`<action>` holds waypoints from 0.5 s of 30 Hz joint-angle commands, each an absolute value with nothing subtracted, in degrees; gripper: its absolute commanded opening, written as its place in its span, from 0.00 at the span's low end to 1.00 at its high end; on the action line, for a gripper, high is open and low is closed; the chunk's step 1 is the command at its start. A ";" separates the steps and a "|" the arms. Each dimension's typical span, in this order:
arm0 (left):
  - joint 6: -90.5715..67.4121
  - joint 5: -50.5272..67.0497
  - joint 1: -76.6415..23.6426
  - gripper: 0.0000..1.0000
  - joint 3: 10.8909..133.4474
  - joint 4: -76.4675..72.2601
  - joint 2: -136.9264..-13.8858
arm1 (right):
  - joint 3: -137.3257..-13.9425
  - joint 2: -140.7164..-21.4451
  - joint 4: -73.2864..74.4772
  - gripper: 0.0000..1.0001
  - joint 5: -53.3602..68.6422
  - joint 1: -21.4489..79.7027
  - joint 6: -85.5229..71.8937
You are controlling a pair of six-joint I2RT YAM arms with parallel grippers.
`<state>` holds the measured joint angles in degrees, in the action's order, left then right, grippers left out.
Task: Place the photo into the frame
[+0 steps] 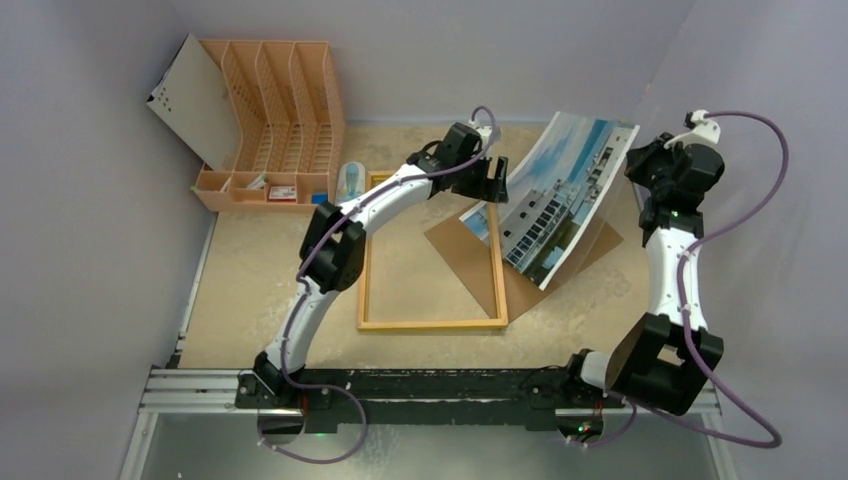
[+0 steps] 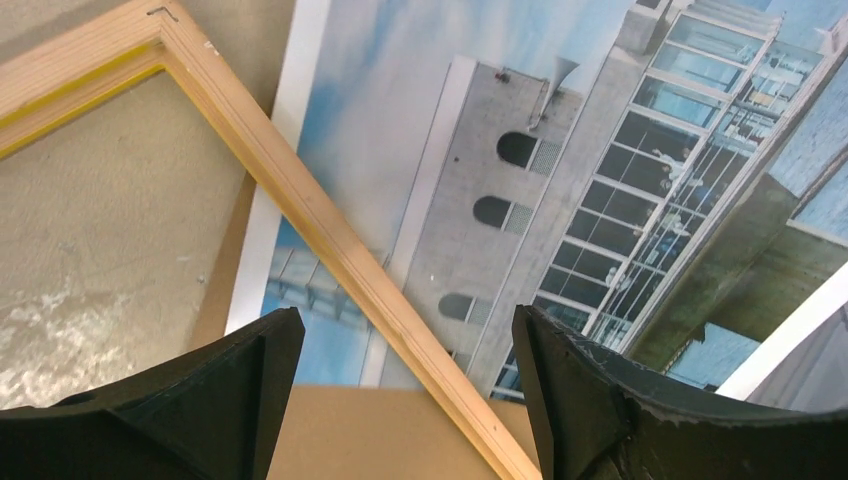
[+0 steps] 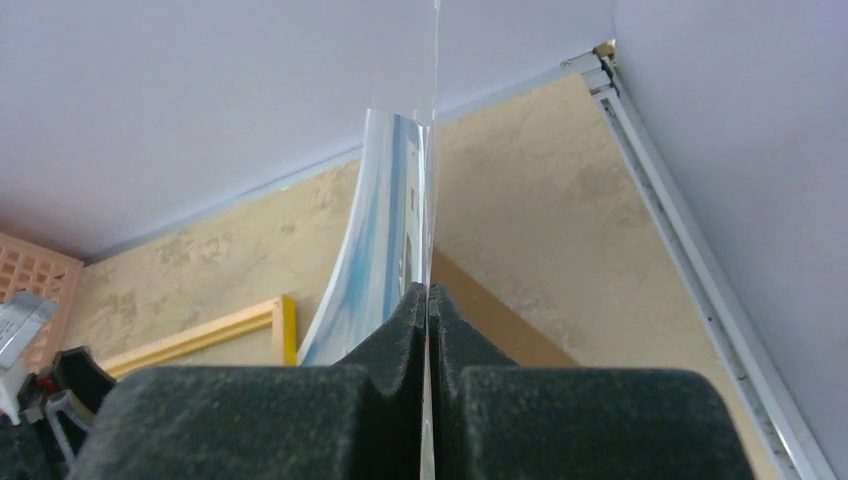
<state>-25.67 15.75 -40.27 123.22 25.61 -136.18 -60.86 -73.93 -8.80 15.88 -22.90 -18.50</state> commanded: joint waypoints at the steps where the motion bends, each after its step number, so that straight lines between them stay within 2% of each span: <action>1: -23.78 13.43 -40.53 0.81 122.61 27.82 -130.03 | -63.86 -70.49 -6.63 0.00 11.87 -22.99 -16.26; 11: -26.23 3.92 -40.53 0.81 125.34 33.38 -127.10 | -69.02 -68.20 -4.12 0.00 7.27 -22.71 -16.57; 15: -26.71 0.14 -40.54 0.81 121.08 32.76 -123.11 | -71.93 -68.66 -3.26 0.00 5.07 -19.98 -16.11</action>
